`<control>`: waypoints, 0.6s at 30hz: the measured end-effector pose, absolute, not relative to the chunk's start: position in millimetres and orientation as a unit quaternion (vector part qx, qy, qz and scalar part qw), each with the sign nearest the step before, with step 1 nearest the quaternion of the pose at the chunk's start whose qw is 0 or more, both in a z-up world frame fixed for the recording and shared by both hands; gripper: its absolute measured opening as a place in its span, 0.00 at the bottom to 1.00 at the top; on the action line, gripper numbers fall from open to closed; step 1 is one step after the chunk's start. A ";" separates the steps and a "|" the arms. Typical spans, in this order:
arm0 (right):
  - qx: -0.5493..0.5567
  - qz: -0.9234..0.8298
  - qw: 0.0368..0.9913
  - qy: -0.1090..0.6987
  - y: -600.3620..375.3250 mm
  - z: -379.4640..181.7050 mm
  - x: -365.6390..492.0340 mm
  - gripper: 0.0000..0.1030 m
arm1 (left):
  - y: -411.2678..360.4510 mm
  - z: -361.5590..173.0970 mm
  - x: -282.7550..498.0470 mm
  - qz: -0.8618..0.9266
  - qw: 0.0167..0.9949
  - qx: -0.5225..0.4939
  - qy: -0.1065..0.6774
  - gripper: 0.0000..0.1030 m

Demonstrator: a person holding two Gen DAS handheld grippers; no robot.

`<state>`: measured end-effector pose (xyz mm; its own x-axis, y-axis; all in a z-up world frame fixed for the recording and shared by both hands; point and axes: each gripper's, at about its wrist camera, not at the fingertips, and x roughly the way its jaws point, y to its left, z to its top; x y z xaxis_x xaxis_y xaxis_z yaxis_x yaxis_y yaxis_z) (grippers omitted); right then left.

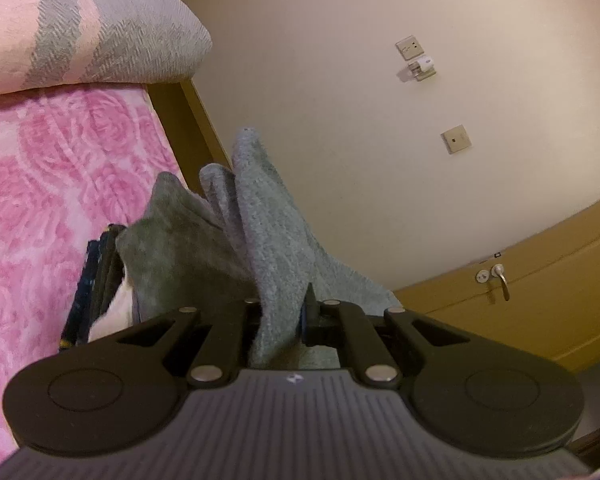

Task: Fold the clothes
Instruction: 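Lift the folded T-shirt with both tools and carry it to the clothes stack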

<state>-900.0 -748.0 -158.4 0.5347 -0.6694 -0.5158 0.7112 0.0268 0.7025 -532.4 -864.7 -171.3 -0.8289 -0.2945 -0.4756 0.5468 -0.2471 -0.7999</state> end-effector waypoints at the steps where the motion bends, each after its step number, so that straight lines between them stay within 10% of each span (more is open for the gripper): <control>1: 0.504 -0.484 0.715 0.024 -753.3 -162.7 -901.1 0.10 | -869.9 -176.7 -534.4 -0.780 0.269 0.117 0.553 0.04; 10: 0.546 -0.482 0.683 0.047 -794.4 -215.0 -918.5 0.10 | -913.4 -234.3 -545.6 -0.758 0.281 0.145 0.571 0.15; 11: 0.559 -0.475 0.678 0.036 -796.6 -218.3 -924.6 0.15 | -917.1 -236.0 -543.3 -0.755 0.280 0.141 0.575 0.19; 14: 0.585 -0.466 0.663 -0.003 -800.7 -225.5 -943.7 0.71 | -929.7 -232.8 -533.9 -0.750 0.288 0.120 0.583 0.29; 18: 0.592 -0.477 0.647 -0.055 -805.6 -228.1 -964.5 0.71 | -949.3 -233.6 -536.6 -0.747 0.277 0.111 0.594 0.29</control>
